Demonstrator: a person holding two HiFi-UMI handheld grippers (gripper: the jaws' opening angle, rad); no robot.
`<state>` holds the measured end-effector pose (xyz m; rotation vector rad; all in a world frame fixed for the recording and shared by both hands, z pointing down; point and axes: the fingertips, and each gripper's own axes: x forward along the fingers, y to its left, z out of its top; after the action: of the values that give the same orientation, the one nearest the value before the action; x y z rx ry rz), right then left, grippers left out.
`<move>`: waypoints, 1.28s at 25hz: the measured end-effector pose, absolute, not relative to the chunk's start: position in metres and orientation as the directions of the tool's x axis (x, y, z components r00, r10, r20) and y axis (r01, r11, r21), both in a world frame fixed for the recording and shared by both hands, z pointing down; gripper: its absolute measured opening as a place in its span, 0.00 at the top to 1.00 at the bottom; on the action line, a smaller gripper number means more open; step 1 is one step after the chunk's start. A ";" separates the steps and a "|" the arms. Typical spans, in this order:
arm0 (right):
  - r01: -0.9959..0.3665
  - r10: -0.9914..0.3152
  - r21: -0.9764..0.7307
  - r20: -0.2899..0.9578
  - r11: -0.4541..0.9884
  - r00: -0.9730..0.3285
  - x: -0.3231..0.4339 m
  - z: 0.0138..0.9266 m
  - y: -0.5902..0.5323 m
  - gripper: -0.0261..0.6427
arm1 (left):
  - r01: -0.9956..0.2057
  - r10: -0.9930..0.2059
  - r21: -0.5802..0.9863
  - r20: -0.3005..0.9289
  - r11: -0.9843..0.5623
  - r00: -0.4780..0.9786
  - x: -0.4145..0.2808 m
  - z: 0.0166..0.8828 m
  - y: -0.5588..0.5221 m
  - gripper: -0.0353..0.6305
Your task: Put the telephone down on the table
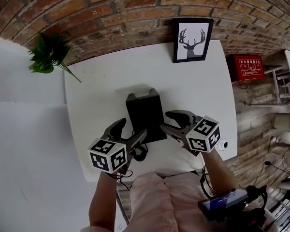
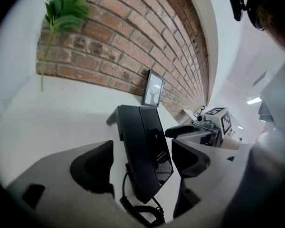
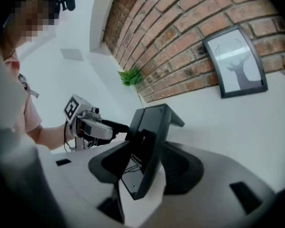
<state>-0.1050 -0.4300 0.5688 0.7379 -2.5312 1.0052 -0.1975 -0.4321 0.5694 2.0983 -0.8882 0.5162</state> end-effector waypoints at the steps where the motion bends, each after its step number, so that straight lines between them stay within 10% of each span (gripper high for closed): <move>1: -0.580 -0.371 -0.519 0.455 0.628 -0.810 -0.102 0.558 -0.434 0.65 | -0.763 -0.477 0.476 0.597 -0.437 0.645 -0.206 0.556 -0.435 0.37; 7: -0.636 -0.534 -0.322 0.354 0.701 -0.768 -0.101 0.452 -0.455 0.67 | -0.853 -0.788 0.319 0.345 -0.412 0.510 -0.223 0.421 -0.451 0.70; 12: -0.708 -0.685 -0.064 0.208 0.703 -0.698 -0.112 0.355 -0.462 0.88 | -0.928 -0.922 0.141 0.133 -0.344 0.363 -0.226 0.319 -0.452 0.94; 32: -0.790 -0.793 0.077 0.034 0.608 -0.608 -0.099 0.278 -0.447 0.96 | -0.960 -0.961 -0.055 -0.011 -0.275 0.276 -0.217 0.246 -0.443 0.94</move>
<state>-0.0994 -0.4470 0.2780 1.3598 -2.7591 -0.0826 -0.2171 -0.4431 0.2464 2.5490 -1.9211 0.0387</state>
